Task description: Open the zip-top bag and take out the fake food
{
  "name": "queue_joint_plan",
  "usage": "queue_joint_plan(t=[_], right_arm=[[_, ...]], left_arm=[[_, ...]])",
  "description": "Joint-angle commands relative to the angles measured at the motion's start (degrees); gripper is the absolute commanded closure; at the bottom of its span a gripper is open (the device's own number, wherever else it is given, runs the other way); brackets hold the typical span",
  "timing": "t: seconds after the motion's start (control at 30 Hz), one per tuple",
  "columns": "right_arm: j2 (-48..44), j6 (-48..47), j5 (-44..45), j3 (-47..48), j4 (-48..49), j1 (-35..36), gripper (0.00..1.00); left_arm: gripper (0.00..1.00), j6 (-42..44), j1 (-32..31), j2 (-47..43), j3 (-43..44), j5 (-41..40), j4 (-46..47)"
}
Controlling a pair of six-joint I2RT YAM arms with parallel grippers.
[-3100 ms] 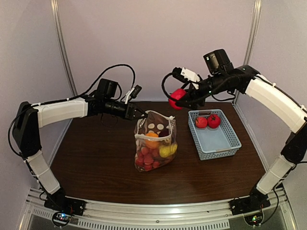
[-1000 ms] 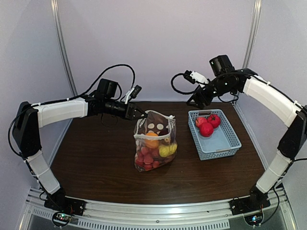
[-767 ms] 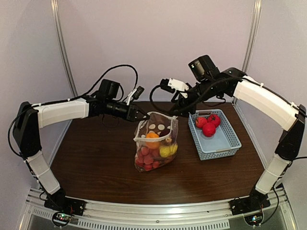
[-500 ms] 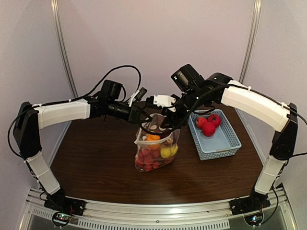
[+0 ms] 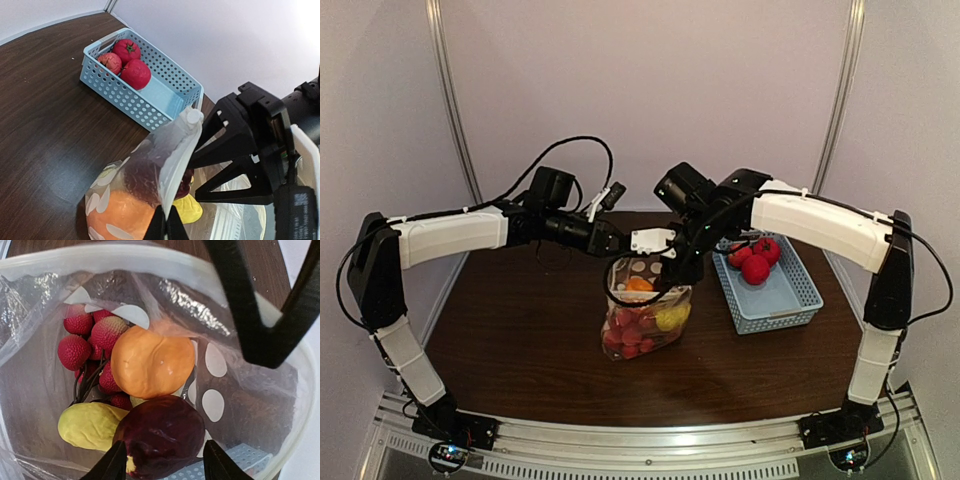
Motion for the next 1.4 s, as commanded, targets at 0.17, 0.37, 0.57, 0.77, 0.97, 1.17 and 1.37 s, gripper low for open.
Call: queue_joint_plan(t=[0.17, 0.37, 0.57, 0.77, 0.97, 1.17, 1.37], right_arm=[[2.9, 3.8, 7.1, 0.9, -3.7, 1.4, 0.33], [4.3, 6.5, 12.8, -0.9, -2.4, 1.4, 0.26], [6.2, 8.9, 15.7, -3.9, 2.2, 1.4, 0.22], [5.7, 9.3, 13.3, -3.6, 4.2, 1.4, 0.44], [-0.3, 7.0, 2.8, -3.3, 4.1, 1.3, 0.51], [-4.2, 6.0, -6.9, -4.0, 2.4, 1.2, 0.51], [-6.6, 4.1, -15.1, -5.3, -0.3, 1.1, 0.51]], left_arm=[[1.0, -1.7, -0.2, 1.7, -0.8, -1.2, 2.1], [1.0, -1.8, -0.2, 2.1, -0.8, -1.4, 2.1], [1.0, -1.9, -0.2, 2.2, -0.8, -1.4, 2.1], [1.0, -1.8, -0.2, 2.2, -0.8, -1.6, 2.1], [1.0, -1.5, -0.2, 2.1, -0.4, -2.3, 1.4], [1.0, -0.2, -0.2, 1.6, 0.0, -3.7, 0.4], [1.0, 2.7, -0.2, 1.0, 0.8, -4.9, -0.9]])
